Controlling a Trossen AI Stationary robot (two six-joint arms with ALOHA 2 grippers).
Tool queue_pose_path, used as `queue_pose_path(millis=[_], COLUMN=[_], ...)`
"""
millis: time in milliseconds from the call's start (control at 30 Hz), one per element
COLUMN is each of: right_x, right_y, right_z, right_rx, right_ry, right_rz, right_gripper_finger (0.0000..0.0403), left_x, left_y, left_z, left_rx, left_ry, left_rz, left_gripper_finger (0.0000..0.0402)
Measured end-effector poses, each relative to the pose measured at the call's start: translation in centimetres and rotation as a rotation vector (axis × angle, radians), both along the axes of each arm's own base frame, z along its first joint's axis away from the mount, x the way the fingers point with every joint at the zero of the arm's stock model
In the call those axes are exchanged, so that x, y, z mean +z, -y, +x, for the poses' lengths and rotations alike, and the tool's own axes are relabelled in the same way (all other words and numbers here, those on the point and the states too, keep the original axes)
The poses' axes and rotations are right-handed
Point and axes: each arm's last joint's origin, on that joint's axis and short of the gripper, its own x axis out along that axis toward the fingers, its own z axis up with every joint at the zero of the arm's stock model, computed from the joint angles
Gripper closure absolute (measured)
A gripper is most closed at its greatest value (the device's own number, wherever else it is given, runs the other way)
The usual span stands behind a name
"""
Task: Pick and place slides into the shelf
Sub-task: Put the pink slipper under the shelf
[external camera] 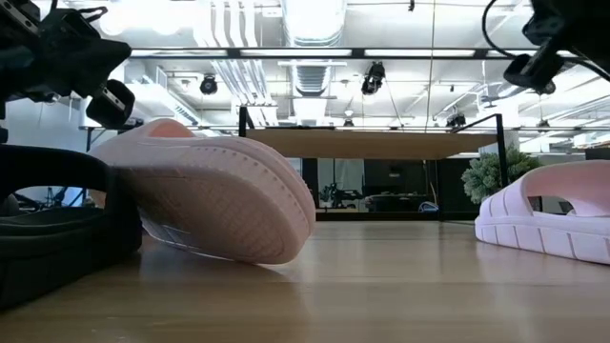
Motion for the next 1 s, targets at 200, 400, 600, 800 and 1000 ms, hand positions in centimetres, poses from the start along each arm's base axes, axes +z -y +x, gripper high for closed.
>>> queue_pose_path(millis=[200, 400, 600, 800, 1000], right_x=[3.8, 8.7, 10.0, 12.8, 14.7], right_y=[-0.3, -0.8, -2.3, -5.3, -9.0], right_z=[2.1, 5.9, 8.0, 8.5, 9.5], right_rx=[-0.144, -0.126, -0.014, 0.087, 0.105], right_ry=[-0.01, -0.177, -0.893, -1.278, -1.481], right_rz=[-0.05, -0.103, -0.127, -0.21, -0.29], right_gripper_finger=[0.039, 0.039, 0.039, 0.039, 0.039], left_x=[0.0, 0.0, 0.1, 0.5, 0.6], left_y=[0.0, 0.0, -0.1, -0.1, -0.1], left_z=[0.0, 0.0, 0.0, 0.0, -0.1], left_rx=[0.001, 0.014, 0.043, 0.048, 0.048], left_ry=[-0.003, 0.036, 0.047, 0.078, 0.085], left_rz=[0.003, 0.182, 0.176, 0.129, 0.128], left_gripper_finger=[0.04, 0.04, 0.04, 0.04, 0.04])
